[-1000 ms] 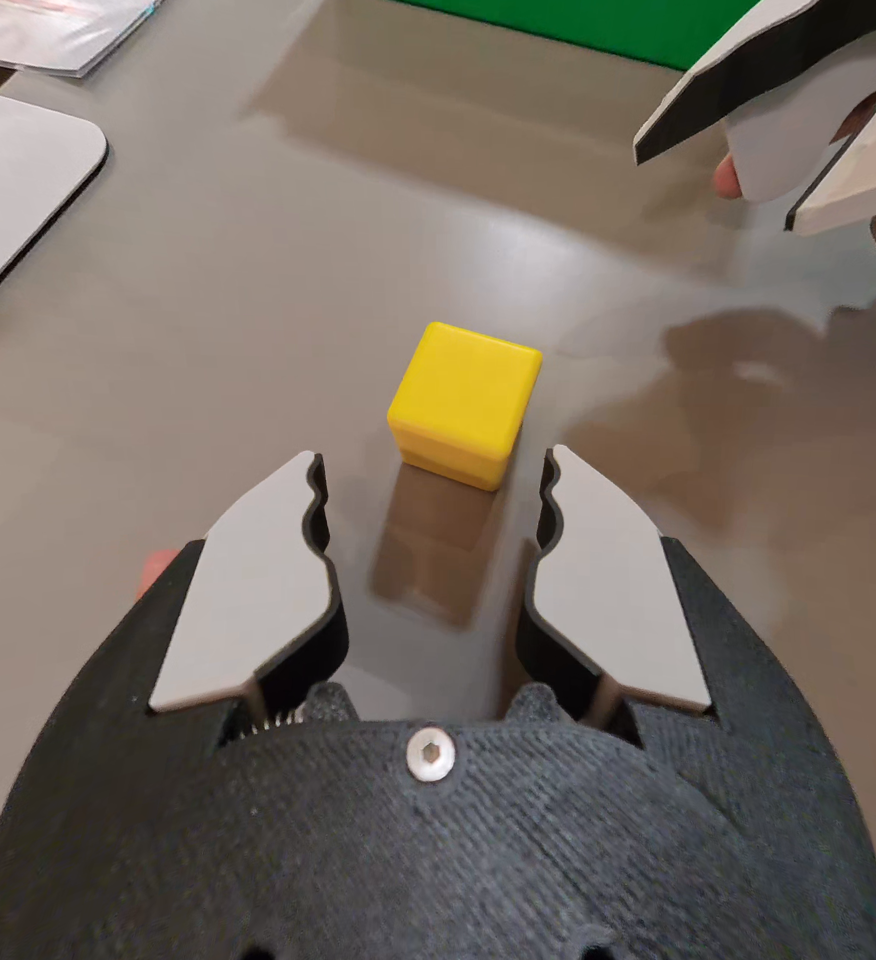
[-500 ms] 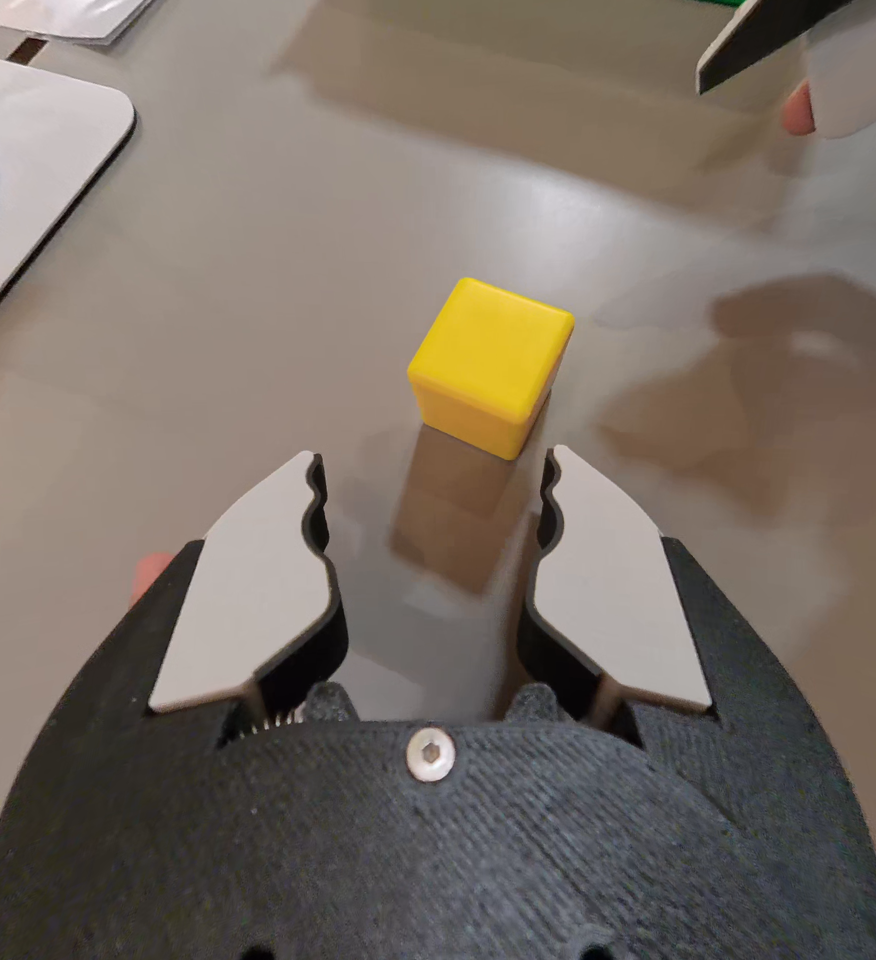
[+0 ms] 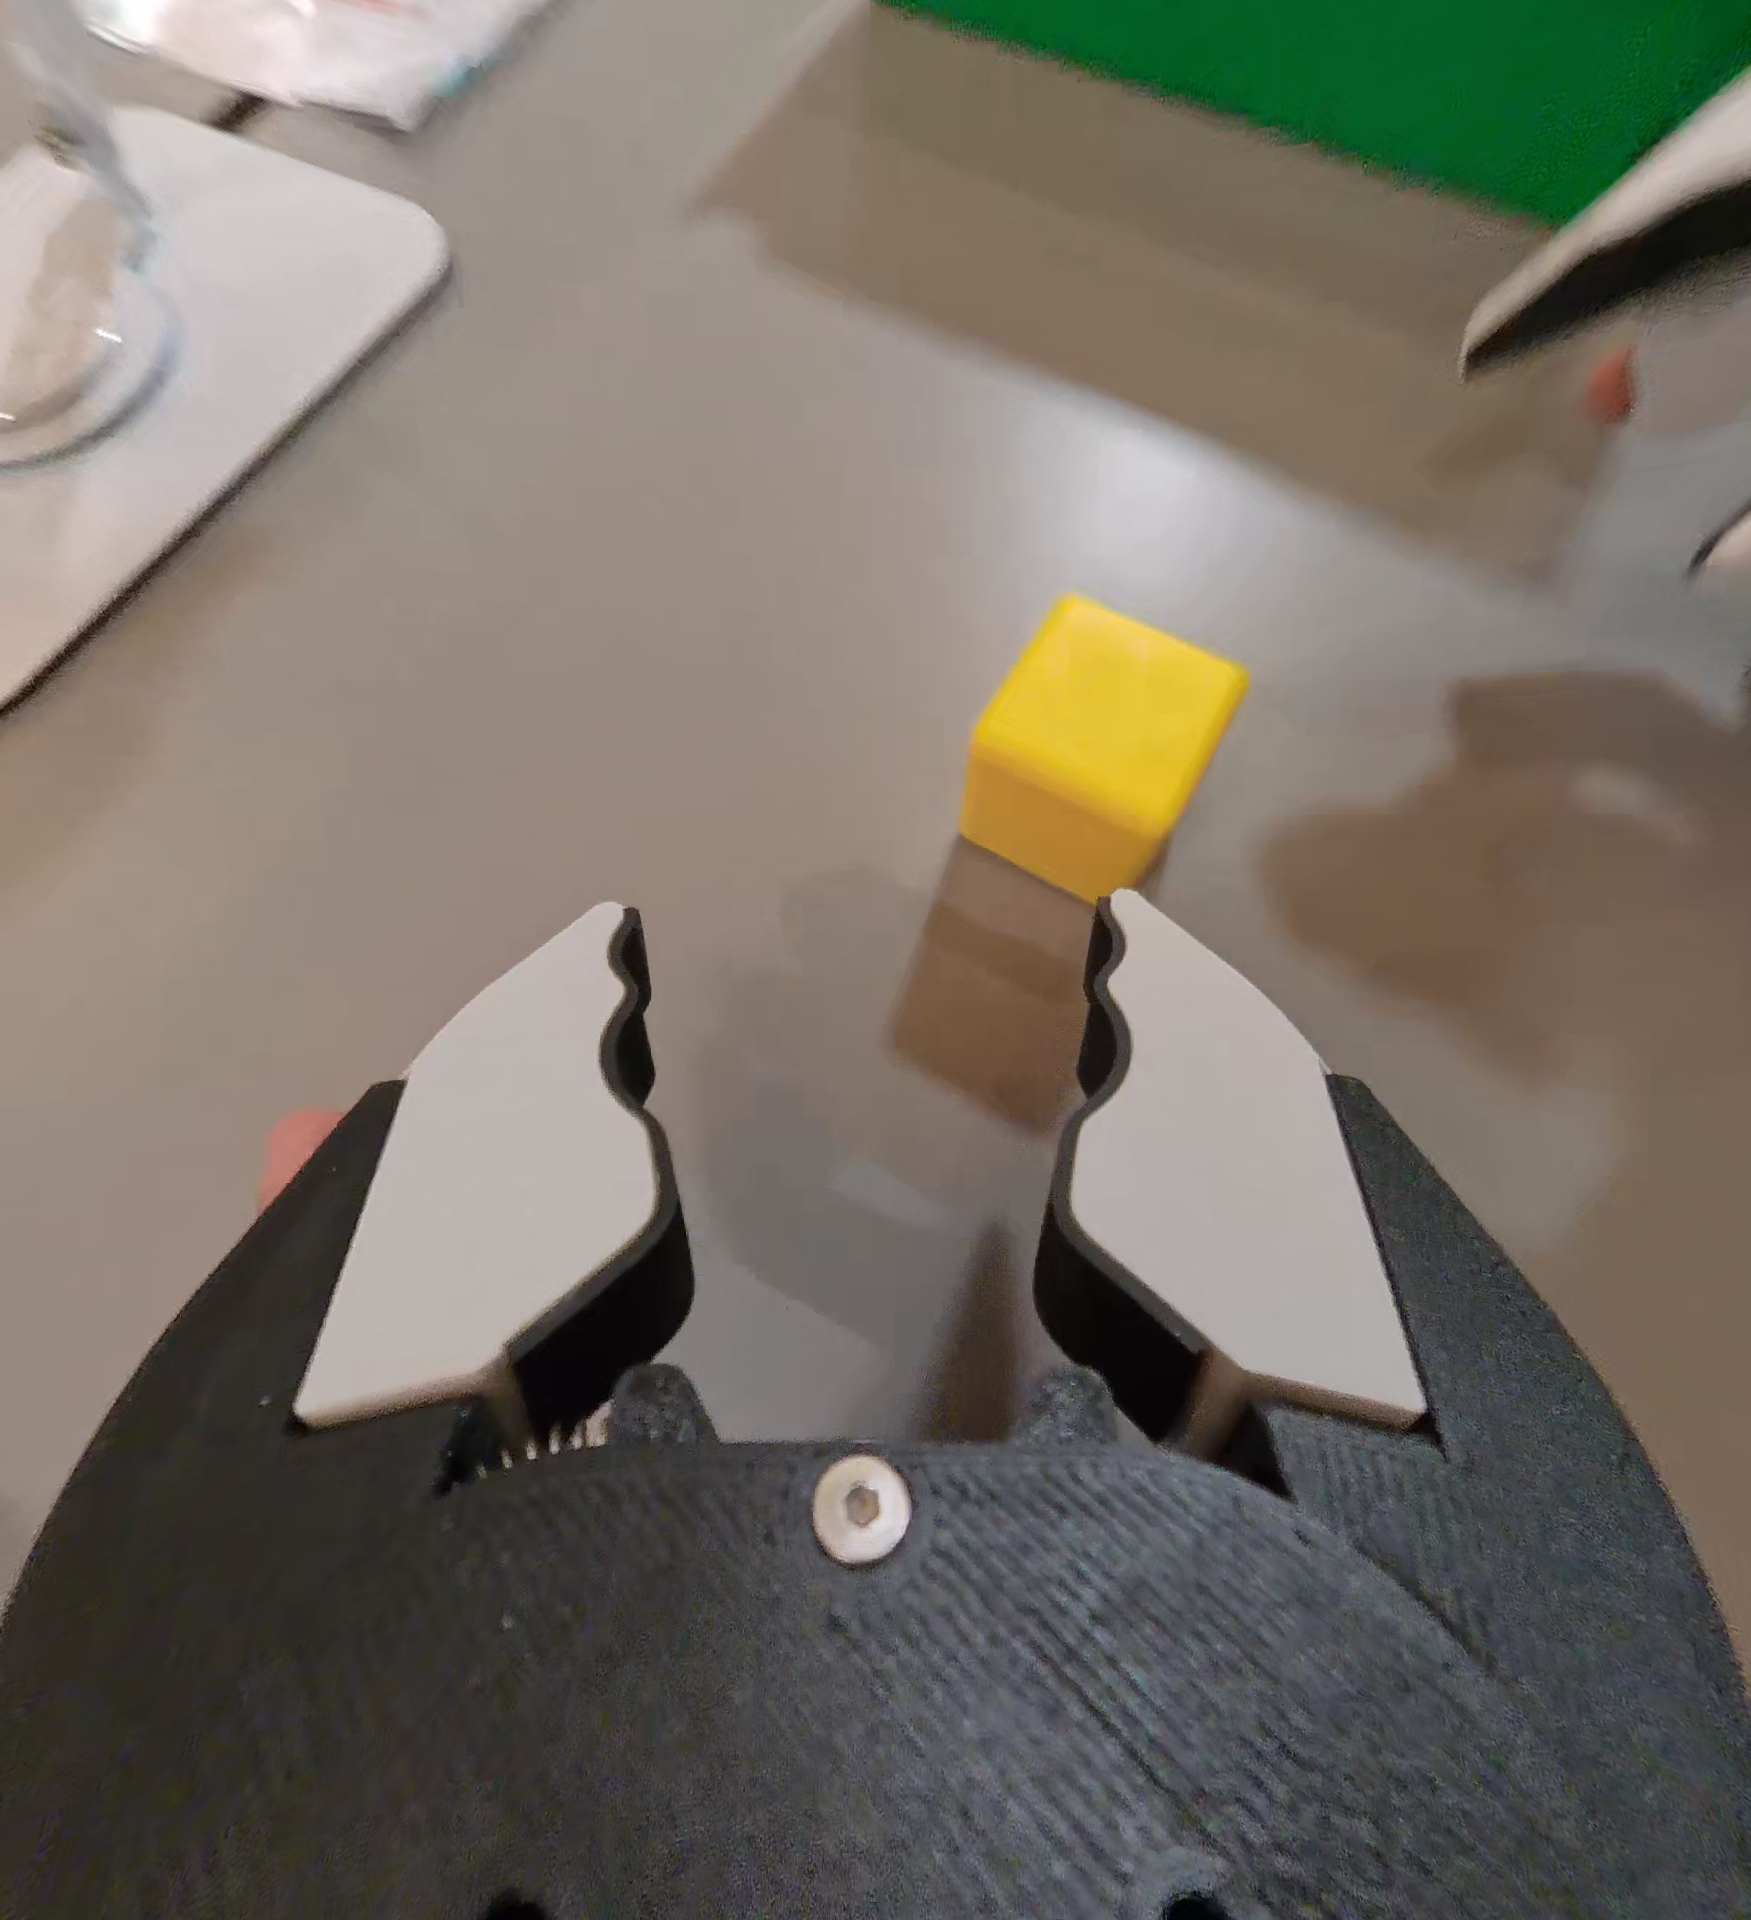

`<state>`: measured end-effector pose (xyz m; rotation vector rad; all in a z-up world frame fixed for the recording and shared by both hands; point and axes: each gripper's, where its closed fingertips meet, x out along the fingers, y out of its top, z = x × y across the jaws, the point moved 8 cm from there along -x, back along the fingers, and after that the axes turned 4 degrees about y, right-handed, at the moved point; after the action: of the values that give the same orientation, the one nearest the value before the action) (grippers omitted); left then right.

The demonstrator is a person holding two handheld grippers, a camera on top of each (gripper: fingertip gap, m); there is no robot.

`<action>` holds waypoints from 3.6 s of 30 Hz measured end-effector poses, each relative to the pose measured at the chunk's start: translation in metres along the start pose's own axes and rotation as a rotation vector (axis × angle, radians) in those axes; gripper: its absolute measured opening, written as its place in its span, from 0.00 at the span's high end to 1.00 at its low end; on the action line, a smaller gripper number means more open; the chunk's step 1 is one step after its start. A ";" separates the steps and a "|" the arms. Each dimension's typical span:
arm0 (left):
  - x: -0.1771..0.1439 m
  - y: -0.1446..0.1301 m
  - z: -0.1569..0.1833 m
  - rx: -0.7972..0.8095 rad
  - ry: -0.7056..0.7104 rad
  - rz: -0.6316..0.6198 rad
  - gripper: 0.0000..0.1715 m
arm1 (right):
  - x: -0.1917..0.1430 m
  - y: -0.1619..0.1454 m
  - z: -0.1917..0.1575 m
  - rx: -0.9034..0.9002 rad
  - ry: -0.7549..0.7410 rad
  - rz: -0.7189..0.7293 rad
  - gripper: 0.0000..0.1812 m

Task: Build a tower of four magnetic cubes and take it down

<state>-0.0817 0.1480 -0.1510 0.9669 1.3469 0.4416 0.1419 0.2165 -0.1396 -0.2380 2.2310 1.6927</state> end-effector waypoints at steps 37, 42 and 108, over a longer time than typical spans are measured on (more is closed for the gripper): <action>-0.145 -0.128 -0.169 -0.497 0.575 -0.142 0.71 | 0.016 0.008 0.006 0.003 0.020 -0.002 0.66; -0.168 -0.125 -0.179 -0.439 0.725 -0.156 0.71 | 0.016 0.008 0.007 0.017 0.020 0.003 0.66; 0.018 0.065 0.009 0.288 -0.518 0.086 0.71 | 0.003 0.007 0.006 0.220 0.131 0.075 0.72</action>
<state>-0.0526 0.1955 -0.1116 1.2765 0.9109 0.0459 0.1380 0.2243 -0.1361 -0.2197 2.5282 1.4898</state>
